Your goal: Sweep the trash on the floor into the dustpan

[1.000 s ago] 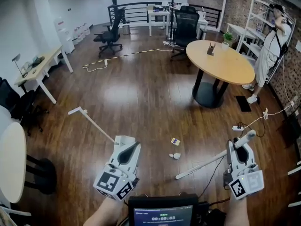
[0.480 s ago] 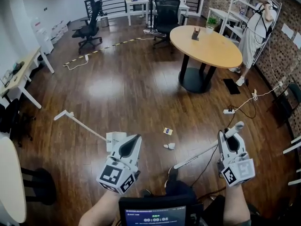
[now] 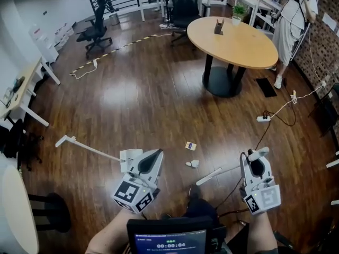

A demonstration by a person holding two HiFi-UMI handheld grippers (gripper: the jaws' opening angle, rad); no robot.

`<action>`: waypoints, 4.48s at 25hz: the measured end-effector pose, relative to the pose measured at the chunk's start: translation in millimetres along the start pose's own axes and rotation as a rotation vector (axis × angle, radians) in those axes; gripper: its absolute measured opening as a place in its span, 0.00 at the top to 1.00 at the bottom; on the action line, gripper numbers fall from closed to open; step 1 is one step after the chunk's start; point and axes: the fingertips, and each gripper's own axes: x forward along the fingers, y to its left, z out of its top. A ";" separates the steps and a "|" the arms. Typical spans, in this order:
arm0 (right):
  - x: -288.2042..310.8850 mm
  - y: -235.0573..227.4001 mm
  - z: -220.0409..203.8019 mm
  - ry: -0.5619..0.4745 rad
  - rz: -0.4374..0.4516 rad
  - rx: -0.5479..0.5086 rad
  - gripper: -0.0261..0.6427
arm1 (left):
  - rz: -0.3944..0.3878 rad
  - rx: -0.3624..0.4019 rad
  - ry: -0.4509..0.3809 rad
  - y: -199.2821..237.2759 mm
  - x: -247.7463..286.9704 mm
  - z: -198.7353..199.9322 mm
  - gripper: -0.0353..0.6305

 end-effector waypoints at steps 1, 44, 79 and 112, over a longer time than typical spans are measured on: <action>8.0 -12.3 -2.4 0.000 0.014 0.001 0.79 | 0.001 -0.026 -0.010 1.5 17.2 2.2 0.94; 177.4 -74.1 -261.3 0.338 0.156 -0.150 0.80 | -0.048 -0.061 0.307 144.8 170.0 -172.9 0.94; 423.5 386.6 -284.4 0.399 0.885 -0.292 0.80 | 0.393 -0.195 0.141 463.9 -121.1 -152.1 0.94; 530.8 441.7 -260.5 0.477 0.854 -0.465 0.80 | 0.378 -0.224 0.137 585.0 -184.1 -132.7 0.94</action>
